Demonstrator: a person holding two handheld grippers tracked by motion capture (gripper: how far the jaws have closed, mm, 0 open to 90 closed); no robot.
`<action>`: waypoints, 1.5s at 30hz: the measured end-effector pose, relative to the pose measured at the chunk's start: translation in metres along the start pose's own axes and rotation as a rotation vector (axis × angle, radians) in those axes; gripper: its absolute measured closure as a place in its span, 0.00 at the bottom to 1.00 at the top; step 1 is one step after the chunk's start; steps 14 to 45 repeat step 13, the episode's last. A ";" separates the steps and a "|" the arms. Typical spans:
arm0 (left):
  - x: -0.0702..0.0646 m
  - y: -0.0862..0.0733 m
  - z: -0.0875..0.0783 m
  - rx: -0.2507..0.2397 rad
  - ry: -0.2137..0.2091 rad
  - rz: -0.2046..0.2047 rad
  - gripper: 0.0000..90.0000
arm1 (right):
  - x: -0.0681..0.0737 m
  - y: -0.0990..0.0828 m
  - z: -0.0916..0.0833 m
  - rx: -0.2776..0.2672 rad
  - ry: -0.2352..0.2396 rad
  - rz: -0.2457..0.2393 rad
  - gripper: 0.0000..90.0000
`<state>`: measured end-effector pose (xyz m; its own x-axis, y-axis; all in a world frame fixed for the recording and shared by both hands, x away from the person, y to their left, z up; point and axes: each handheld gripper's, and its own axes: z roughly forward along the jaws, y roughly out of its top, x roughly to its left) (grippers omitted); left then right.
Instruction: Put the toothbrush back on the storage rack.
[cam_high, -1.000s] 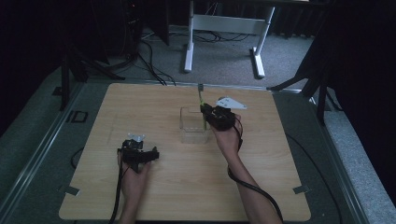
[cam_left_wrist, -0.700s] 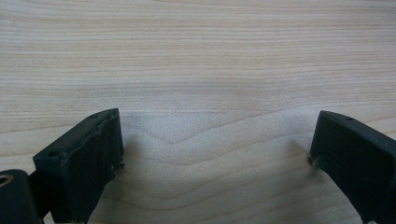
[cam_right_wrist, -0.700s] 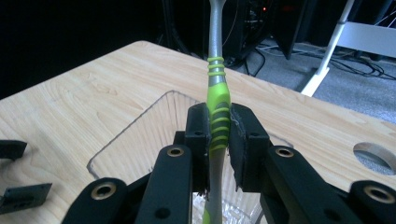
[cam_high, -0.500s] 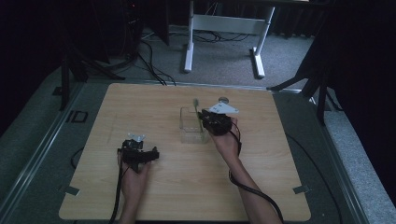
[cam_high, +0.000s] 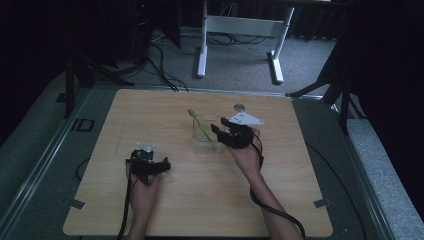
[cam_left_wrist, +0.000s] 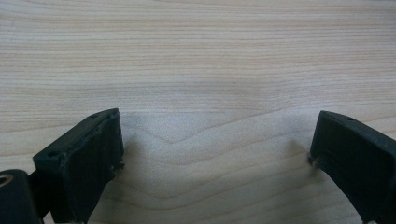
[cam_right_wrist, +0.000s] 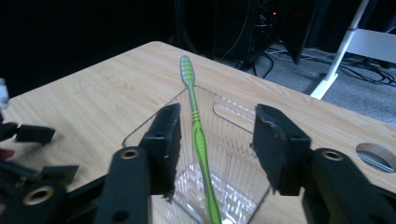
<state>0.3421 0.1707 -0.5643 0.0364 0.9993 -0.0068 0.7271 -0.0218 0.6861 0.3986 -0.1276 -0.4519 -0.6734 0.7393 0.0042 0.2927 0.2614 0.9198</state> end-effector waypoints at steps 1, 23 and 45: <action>0.000 0.000 0.000 0.000 0.000 0.000 0.03 | 0.000 0.000 -0.003 0.012 -0.005 -0.010 0.54; 0.000 0.000 0.000 -0.001 0.001 0.000 0.03 | -0.003 -0.010 -0.030 0.112 -0.056 -0.034 0.45; 0.000 0.000 0.000 -0.001 0.001 0.000 0.03 | -0.003 -0.010 -0.030 0.112 -0.056 -0.034 0.45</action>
